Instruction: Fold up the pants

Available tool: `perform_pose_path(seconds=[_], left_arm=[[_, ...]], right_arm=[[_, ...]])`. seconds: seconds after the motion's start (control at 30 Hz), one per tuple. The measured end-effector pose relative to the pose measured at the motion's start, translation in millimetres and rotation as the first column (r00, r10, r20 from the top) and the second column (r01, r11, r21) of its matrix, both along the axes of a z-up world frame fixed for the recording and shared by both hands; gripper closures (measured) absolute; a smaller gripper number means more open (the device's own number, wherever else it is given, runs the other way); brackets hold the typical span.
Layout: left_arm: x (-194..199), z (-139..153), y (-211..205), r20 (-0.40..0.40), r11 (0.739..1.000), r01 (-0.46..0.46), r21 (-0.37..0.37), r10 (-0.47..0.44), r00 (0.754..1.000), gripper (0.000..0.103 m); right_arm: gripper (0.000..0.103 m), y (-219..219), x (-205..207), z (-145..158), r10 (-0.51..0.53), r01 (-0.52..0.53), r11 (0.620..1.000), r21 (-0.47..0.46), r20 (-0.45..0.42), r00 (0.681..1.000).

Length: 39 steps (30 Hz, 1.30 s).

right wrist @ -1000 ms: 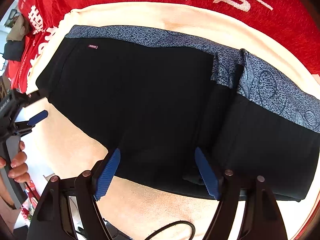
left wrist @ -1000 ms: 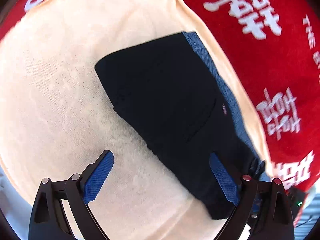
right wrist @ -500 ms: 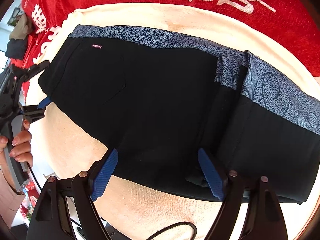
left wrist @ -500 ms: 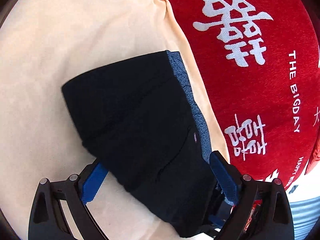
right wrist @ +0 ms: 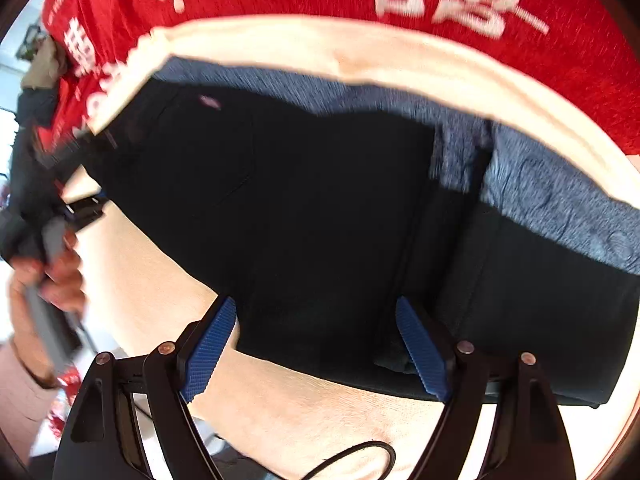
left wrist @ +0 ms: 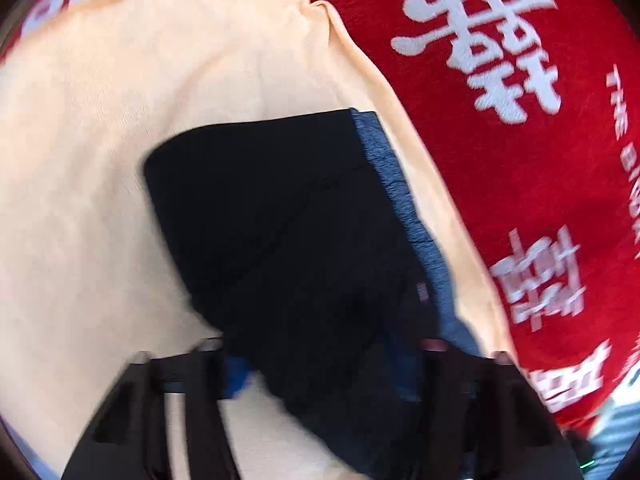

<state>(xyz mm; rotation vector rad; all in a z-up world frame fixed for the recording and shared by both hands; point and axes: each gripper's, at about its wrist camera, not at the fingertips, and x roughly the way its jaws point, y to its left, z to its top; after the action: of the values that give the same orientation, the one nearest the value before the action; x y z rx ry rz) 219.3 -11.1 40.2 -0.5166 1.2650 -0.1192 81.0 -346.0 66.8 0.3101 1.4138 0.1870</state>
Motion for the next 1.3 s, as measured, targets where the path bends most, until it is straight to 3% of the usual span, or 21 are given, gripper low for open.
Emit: perform_pose_path(seconds=[0.07,0.1,0.17,0.23,0.33,0.47,0.53,0.7,0.83,0.87,0.9,0.93,0.97,1.07,1.23,1.3], left_arm=[[-3,10,-12,0.046,0.991,0.079,0.105,-0.084,0.995,0.069],[-6,17,-24,0.078,0.973,0.134,0.187,-0.151,0.985,0.069],[-16,29,-52,0.135,0.908,0.229,0.35,-0.291,0.947,0.069],[-27,37,-73,0.172,0.846,0.283,0.452,-0.394,0.903,0.069],[-37,41,-87,0.185,0.782,0.321,0.535,-0.479,0.858,0.069],[-42,39,-93,0.183,0.738,0.345,0.58,-0.53,0.828,0.069],[-43,38,-93,0.183,0.727,0.352,0.589,-0.544,0.819,0.069],[-46,36,-91,0.185,0.713,0.361,0.602,-0.564,0.805,0.069],[-47,36,-94,0.186,0.7,0.365,0.614,-0.578,0.794,0.069],[-47,37,-94,0.187,0.699,0.366,0.614,-0.579,0.793,0.069],[-48,38,-95,0.186,0.699,0.367,0.614,-0.58,0.793,0.069],[-47,38,-96,0.179,0.699,0.372,0.611,-0.579,0.795,0.069],[-45,38,-97,0.163,0.699,0.38,0.605,-0.577,0.801,0.069],[-49,51,-103,0.183,0.705,0.391,0.591,-0.59,0.787,0.069],[-62,89,-132,0.233,0.706,0.434,0.56,-0.637,0.735,0.069],[-71,107,-149,0.256,0.7,0.463,0.543,-0.663,0.703,0.069]], right_arm=[[0.018,-7,10,20,-0.018,0.017,1.0,0.026,0.038,0.999],[0.018,-9,16,29,-0.021,0.02,0.999,0.038,0.048,0.999],[0.018,-11,39,47,-0.016,0.01,0.995,0.101,0.054,0.998],[0.018,-7,60,56,0.001,-0.008,0.988,0.153,0.043,0.999],[0.017,17,104,69,0.074,-0.076,0.969,0.234,0.017,0.997],[0.015,82,165,73,0.212,-0.182,0.923,0.341,-0.056,0.976],[0.015,112,183,72,0.285,-0.245,0.905,0.348,-0.07,0.956],[0.014,199,199,57,0.495,-0.447,0.856,0.259,-0.163,0.853],[0.014,224,194,36,0.545,-0.517,0.839,0.172,-0.244,0.802],[0.02,223,194,30,0.542,-0.518,0.84,0.162,-0.264,0.798],[0.034,220,192,26,0.537,-0.513,0.844,0.157,-0.267,0.8],[0.062,217,192,24,0.531,-0.508,0.847,0.155,-0.265,0.805],[0.073,208,190,26,0.511,-0.483,0.86,0.168,-0.245,0.824],[0.08,178,181,46,0.457,-0.422,0.881,0.213,-0.155,0.876],[0.08,113,154,81,0.306,-0.277,0.9,0.337,-0.034,0.951],[0.08,75,132,97,0.221,-0.213,0.896,0.39,0.025,0.975]])
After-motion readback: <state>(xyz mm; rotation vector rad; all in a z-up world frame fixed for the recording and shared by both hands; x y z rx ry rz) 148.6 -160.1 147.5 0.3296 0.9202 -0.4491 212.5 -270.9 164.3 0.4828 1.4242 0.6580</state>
